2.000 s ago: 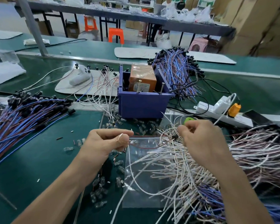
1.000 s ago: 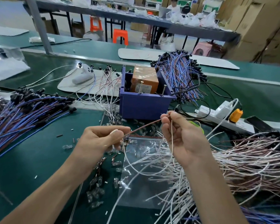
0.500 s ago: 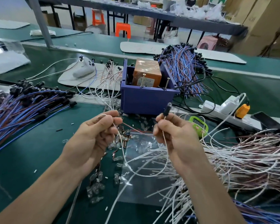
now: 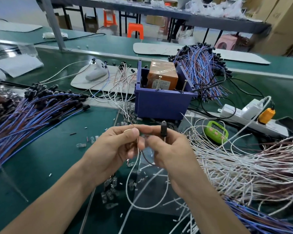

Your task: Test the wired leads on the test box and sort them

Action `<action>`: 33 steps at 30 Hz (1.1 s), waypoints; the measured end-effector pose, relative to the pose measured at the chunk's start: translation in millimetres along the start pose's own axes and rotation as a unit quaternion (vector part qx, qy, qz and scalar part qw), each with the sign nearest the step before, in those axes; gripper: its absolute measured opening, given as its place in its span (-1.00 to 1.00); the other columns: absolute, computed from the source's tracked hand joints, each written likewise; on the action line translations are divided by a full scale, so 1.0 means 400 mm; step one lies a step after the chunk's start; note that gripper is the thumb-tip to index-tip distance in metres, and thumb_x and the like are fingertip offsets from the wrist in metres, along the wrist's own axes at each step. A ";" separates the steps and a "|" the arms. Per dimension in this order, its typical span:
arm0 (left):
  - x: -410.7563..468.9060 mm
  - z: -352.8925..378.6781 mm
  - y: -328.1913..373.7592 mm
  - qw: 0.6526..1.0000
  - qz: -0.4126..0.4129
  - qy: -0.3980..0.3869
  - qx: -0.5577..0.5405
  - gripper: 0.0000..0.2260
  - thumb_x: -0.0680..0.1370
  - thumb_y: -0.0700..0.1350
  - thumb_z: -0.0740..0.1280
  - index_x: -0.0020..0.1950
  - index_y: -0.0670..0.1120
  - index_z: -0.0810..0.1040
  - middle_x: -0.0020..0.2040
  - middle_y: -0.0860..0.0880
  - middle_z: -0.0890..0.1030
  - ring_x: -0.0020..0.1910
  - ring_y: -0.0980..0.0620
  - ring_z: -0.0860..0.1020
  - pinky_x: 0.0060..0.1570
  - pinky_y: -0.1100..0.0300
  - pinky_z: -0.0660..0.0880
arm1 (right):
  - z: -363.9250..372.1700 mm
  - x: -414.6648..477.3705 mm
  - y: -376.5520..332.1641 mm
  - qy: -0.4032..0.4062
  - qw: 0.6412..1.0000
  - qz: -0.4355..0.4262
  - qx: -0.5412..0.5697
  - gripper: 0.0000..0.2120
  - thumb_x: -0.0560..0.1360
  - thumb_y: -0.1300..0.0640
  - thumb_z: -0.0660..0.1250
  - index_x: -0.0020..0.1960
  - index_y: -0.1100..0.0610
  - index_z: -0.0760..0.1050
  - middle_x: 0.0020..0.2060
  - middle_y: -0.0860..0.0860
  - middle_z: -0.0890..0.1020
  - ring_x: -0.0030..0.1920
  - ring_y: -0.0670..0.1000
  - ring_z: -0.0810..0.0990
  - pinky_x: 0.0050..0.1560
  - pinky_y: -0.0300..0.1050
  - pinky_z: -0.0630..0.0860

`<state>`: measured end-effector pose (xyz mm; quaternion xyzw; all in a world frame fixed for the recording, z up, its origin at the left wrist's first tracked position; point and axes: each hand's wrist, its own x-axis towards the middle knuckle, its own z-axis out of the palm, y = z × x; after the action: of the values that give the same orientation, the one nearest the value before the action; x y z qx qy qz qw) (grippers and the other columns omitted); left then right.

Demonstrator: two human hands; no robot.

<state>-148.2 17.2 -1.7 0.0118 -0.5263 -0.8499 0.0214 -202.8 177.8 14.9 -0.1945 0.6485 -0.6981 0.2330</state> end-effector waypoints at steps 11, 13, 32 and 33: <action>-0.010 0.016 0.005 0.994 0.038 0.068 0.073 -0.75 0.40 0.05 0.55 -0.04 -0.08 0.78 -0.38 -0.05 0.61 -0.51 0.11 0.47 -0.59 0.41 0.31 | 0.004 -0.006 -0.009 -0.016 0.997 -0.001 -0.078 -0.84 0.54 0.21 0.47 -0.22 0.10 0.70 -0.41 -0.03 0.62 -0.37 -0.14 0.54 -0.31 -0.35 0.44; -0.009 0.017 0.000 0.990 0.054 0.106 0.079 -0.69 0.38 0.09 0.51 -0.01 -0.09 0.77 -0.36 -0.06 0.62 -0.54 0.11 0.39 -0.57 0.41 0.31 | 0.000 -0.007 -0.008 -0.008 0.998 0.012 -0.058 -0.81 0.54 0.23 0.45 -0.24 0.09 0.68 -0.45 -0.01 0.57 -0.44 -0.15 0.46 -0.39 -0.37 0.37; 0.021 0.007 0.039 0.957 0.063 0.227 0.172 -0.84 0.29 -0.16 0.61 -0.15 -0.06 0.78 -0.24 -0.19 0.73 -0.48 0.07 0.49 -0.44 0.33 0.44 | -0.063 0.002 -0.075 0.067 0.995 -0.011 0.069 -0.84 0.26 0.09 0.54 -0.21 0.16 0.73 -0.46 0.07 0.57 -0.48 -0.10 0.45 -0.48 -0.33 0.36; 0.028 0.011 0.051 0.951 0.065 0.235 0.191 -0.87 0.32 -0.19 0.61 -0.17 -0.04 0.78 -0.27 -0.17 0.73 -0.47 0.07 0.46 -0.43 0.32 0.42 | -0.078 0.009 -0.093 0.079 0.994 -0.023 0.065 -0.81 0.22 0.07 0.54 -0.22 0.15 0.73 -0.46 0.06 0.57 -0.47 -0.10 0.45 -0.48 -0.33 0.36</action>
<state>-159.1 11.7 18.5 0.1812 -0.6586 -0.7033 0.1970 -226.3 203.0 49.4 -0.1377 0.6138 -0.7570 0.1767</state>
